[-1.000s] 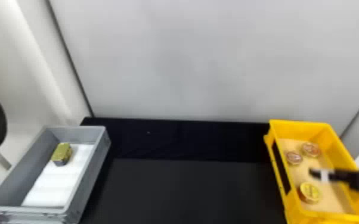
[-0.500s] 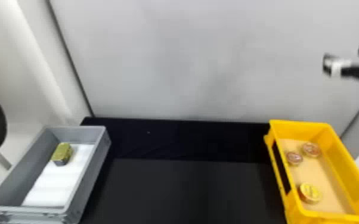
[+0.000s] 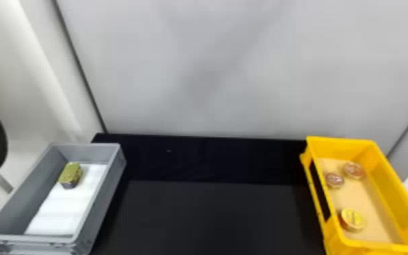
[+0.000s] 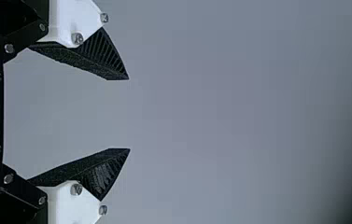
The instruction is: Pick up the round yellow can and place it in the yellow rectangular box
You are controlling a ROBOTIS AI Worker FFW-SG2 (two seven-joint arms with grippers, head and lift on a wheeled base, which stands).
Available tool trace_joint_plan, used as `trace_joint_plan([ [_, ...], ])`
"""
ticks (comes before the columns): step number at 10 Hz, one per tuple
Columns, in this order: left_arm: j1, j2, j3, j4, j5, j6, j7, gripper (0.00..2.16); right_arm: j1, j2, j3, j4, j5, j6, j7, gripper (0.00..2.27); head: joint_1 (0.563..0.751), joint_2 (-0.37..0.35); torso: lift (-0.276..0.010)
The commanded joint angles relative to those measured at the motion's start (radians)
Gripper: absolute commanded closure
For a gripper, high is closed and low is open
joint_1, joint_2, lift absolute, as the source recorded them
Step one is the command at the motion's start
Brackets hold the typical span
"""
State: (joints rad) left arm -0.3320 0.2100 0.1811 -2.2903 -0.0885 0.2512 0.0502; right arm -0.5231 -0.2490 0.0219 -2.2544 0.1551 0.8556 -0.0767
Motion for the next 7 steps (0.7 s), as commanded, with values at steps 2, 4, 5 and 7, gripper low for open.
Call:
trace_joint_plan([
  [2, 0.019, 0.000, 0.018, 0.000, 0.000, -0.012, -0.001, 0.14, -0.057, 0.007, 0.130, -0.022, 0.146, 0.064, -0.094, 0.35, 0.663, 0.054, -0.003],
  [4, 0.021, -0.001, 0.022, 0.003, -0.002, -0.019, -0.001, 0.14, -0.075, 0.010, 0.219, -0.030, 0.210, 0.211, -0.298, 0.35, 0.663, 0.054, -0.003],
  [5, 0.021, 0.000, 0.023, 0.002, 0.000, -0.019, -0.001, 0.14, -0.064, 0.002, 0.225, -0.019, 0.209, 0.134, -0.321, 0.35, 0.663, 0.054, -0.003],
  [7, 0.021, -0.001, 0.023, 0.003, -0.002, -0.019, -0.003, 0.14, -0.068, -0.007, 0.194, 0.035, 0.166, -0.047, -0.203, 0.35, 0.663, 0.054, -0.003],
])
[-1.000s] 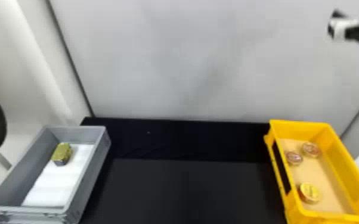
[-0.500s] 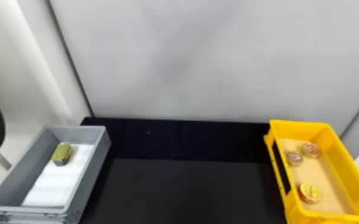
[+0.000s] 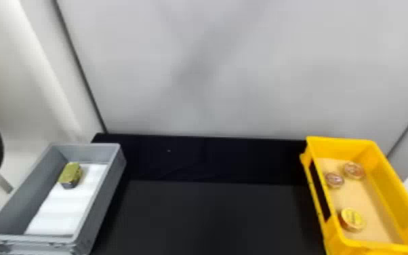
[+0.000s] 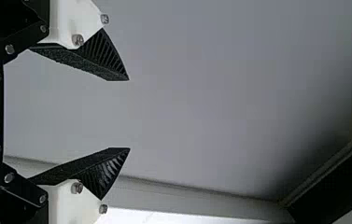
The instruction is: Pick up the round yellow can and place it in the yellow rectangular box
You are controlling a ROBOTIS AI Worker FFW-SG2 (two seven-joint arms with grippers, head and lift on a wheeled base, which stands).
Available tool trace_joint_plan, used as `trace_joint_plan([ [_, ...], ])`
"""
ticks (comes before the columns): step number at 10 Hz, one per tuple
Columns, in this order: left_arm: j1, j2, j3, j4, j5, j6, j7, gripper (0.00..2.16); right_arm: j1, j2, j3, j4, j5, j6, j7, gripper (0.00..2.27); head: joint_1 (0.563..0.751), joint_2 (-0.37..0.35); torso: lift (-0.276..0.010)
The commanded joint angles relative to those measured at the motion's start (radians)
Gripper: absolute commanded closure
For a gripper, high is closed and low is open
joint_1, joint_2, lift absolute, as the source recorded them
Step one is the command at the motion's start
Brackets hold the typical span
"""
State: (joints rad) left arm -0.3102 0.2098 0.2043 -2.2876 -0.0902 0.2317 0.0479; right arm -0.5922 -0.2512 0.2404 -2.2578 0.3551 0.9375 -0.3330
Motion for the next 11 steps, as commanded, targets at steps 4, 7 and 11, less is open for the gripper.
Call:
trace_joint_plan([
  [4, -0.003, -0.001, 0.000, 0.000, -0.002, 0.000, 0.001, 0.14, -0.067, -0.025, -0.076, 0.138, -0.194, -0.443, 0.201, 0.17, 0.663, 0.054, -0.003],
  [7, -0.001, -0.003, 0.004, 0.002, -0.002, -0.005, 0.003, 0.14, -0.063, -0.046, -0.055, 0.149, -0.214, -0.555, 0.124, 0.13, 0.663, 0.054, -0.003],
  [11, -0.001, -0.004, 0.004, 0.005, -0.002, -0.011, 0.004, 0.14, -0.060, -0.053, -0.052, 0.159, -0.232, -0.600, 0.108, 0.12, 0.663, 0.054, -0.003],
])
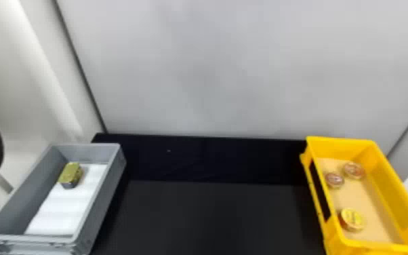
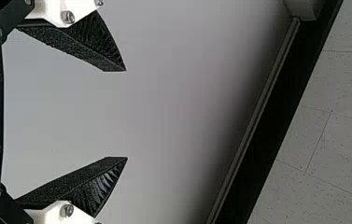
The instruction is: Pick up the round yellow can and place it in the yellow rectangular box
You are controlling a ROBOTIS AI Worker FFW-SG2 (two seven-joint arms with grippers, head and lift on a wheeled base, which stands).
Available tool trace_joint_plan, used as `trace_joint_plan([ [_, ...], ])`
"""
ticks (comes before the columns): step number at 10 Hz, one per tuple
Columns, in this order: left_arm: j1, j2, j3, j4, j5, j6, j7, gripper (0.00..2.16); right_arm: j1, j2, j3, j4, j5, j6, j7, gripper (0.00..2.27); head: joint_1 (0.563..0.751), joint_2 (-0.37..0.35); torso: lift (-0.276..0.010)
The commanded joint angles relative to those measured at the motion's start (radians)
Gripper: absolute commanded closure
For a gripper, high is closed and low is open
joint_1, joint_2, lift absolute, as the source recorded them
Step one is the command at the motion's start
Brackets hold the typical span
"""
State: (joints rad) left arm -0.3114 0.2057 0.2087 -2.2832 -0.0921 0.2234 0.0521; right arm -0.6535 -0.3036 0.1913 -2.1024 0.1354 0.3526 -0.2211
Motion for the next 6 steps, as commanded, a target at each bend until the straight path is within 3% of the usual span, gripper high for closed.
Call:
trace_joint_plan([
  [1, 0.002, 0.000, 0.000, 0.002, 0.000, -0.004, 0.000, 0.14, 0.006, -0.002, -0.004, 0.010, -0.016, -0.043, -0.014, 0.13, 0.663, 0.054, -0.003],
  [6, 0.002, 0.000, 0.000, 0.002, 0.000, -0.007, 0.000, 0.14, 0.012, 0.015, -0.041, -0.001, -0.065, -0.050, -0.007, 0.09, 0.663, 0.054, -0.003],
])
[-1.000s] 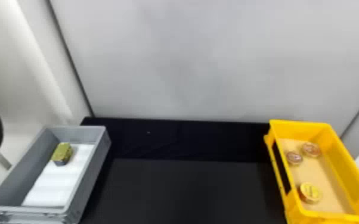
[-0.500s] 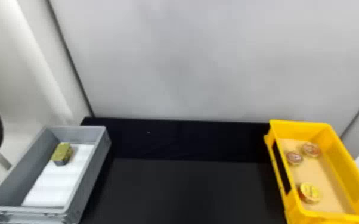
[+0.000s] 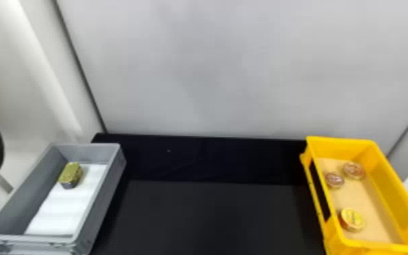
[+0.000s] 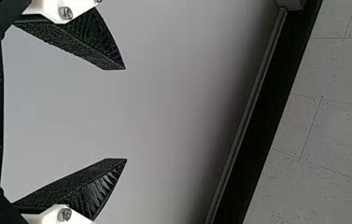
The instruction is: Pick up the round yellow can and place it in the yellow rectangular box
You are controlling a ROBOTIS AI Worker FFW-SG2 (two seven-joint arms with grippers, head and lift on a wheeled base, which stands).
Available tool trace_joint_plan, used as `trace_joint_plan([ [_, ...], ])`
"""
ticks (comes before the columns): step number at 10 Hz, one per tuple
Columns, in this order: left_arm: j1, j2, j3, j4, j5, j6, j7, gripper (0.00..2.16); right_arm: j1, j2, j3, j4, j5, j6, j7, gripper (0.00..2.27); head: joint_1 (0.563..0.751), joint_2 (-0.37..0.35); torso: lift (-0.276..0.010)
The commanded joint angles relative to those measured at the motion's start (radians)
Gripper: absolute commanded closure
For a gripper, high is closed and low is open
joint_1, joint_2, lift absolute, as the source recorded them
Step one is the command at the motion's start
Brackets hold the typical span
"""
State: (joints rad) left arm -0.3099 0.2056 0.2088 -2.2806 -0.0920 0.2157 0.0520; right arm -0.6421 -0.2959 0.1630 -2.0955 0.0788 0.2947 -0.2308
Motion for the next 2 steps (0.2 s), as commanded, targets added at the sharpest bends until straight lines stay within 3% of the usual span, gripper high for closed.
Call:
trace_joint_plan([
  [1, 0.002, 0.000, 0.000, 0.001, 0.000, 0.001, 0.000, 0.14, -0.002, 0.009, -0.016, -0.011, -0.011, 0.014, 0.005, 0.09, 0.663, 0.054, -0.003],
  [2, 0.002, -0.001, -0.002, 0.001, 0.000, 0.001, 0.000, 0.14, -0.004, 0.009, -0.017, -0.017, -0.017, 0.021, -0.004, 0.09, 0.663, 0.054, -0.003],
])
